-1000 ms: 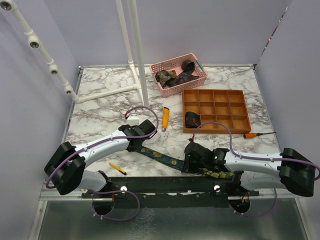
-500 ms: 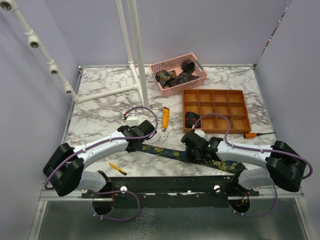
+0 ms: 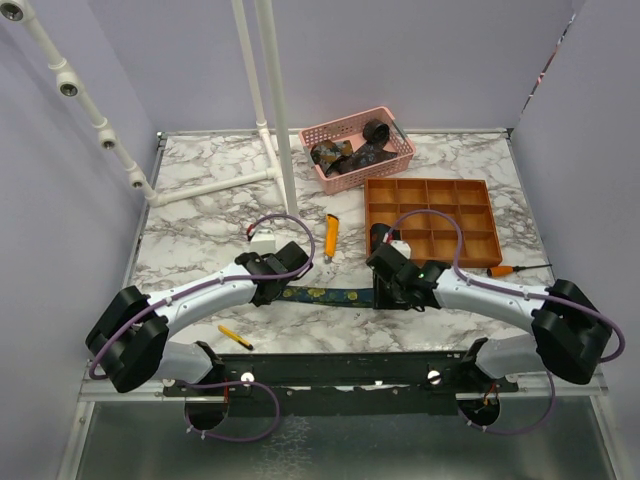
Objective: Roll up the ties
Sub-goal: Roll the tie at the center of the board.
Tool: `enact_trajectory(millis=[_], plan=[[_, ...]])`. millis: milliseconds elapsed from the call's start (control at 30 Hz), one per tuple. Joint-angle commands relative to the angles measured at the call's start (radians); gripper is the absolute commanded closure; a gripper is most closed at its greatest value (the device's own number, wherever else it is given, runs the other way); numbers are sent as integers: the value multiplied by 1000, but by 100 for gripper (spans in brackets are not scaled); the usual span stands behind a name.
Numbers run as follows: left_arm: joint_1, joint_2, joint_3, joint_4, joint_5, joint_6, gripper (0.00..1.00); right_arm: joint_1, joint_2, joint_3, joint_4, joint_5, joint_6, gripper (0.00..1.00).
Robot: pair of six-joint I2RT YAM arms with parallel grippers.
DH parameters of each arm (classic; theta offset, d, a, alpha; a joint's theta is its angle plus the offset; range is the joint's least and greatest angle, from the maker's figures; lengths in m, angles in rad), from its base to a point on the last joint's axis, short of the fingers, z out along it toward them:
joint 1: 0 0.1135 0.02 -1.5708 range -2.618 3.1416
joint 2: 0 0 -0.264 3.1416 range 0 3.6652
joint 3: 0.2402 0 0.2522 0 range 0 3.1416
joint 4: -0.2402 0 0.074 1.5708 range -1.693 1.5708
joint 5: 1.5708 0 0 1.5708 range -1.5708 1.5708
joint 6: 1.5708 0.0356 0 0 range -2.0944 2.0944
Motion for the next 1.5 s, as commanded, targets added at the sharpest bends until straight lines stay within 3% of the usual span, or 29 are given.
enact_trajectory(millis=[0, 367, 767, 1033, 1267, 1467], plan=[[-4, -10, 36, -45, -97, -17, 100, -3, -70, 32, -13, -13, -63, 60], [-53, 145, 168, -229, -272, -110, 100, 0, -192, -106, 106, -54, -35, 61], [-221, 601, 428, -465, -403, -329, 100, 0, -280, -223, 122, -114, -20, 61], [-285, 756, 543, -490, -404, -312, 100, 0, -376, -285, 120, -130, 3, 61], [-295, 715, 545, -418, -344, -231, 50, 0, -391, -291, 113, -131, 14, 61], [-301, 626, 539, -373, -287, -175, 36, 0, -421, -294, 102, -127, 29, 60]])
